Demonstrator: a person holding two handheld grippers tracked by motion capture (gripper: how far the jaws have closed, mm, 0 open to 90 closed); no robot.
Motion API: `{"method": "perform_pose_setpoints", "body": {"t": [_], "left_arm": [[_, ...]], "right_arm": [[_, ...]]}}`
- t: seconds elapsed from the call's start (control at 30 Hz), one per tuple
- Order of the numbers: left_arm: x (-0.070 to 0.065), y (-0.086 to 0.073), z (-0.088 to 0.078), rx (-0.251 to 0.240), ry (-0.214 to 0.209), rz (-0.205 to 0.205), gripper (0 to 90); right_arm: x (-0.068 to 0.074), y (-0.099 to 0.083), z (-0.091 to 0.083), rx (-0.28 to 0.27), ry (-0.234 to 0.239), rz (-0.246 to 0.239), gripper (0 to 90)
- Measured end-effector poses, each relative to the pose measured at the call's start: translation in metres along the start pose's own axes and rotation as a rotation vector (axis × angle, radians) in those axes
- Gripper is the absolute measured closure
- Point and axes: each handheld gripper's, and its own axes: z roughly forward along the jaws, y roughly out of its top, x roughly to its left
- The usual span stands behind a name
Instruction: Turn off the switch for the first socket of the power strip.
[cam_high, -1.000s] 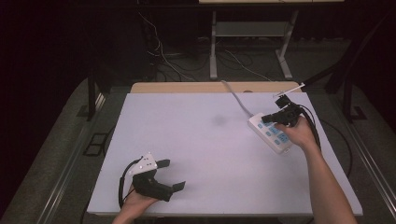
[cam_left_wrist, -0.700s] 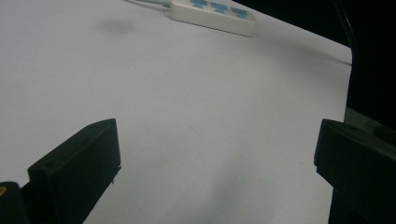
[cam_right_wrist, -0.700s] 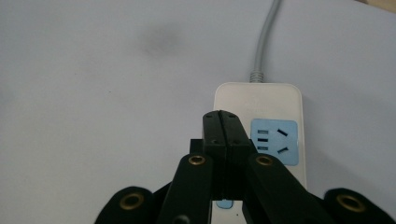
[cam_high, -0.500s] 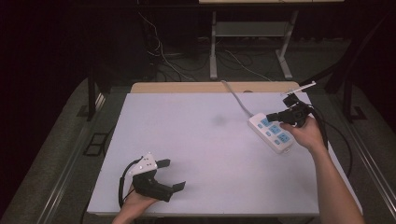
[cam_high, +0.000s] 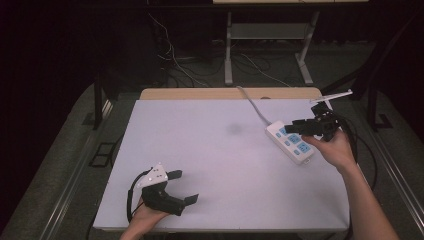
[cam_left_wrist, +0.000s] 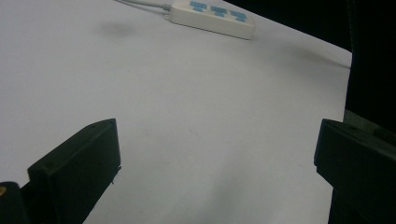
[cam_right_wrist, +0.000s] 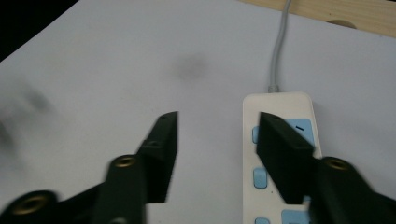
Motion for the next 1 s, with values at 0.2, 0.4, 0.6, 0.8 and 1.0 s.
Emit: {"method": "perform_pose_setpoints", "body": {"t": [0.2,0.4,0.6,0.8,1.0], "left_arm": [[0.000,0.000,0.000,-0.001,0.000,-0.003,0.0],[0.000,0.000,0.000,0.000,-0.001,-0.003,0.0],[0.000,0.000,0.000,-0.001,0.000,-0.007,0.0],[0.000,0.000,0.000,0.000,0.000,-0.007,0.0],[0.000,0.000,-0.001,-0.001,0.001,-0.008,0.0]], "right_arm": [[0.007,-0.010,-0.010,-0.042,0.023,0.028,10.8],[0.018,-0.025,-0.020,-0.098,0.047,0.010,0.3],[0.028,-0.038,-0.023,-0.118,0.071,-0.004,0.3],[0.035,-0.050,-0.024,-0.131,0.085,-0.016,0.3],[0.039,-0.062,-0.023,-0.137,0.106,-0.009,0.3]]}}
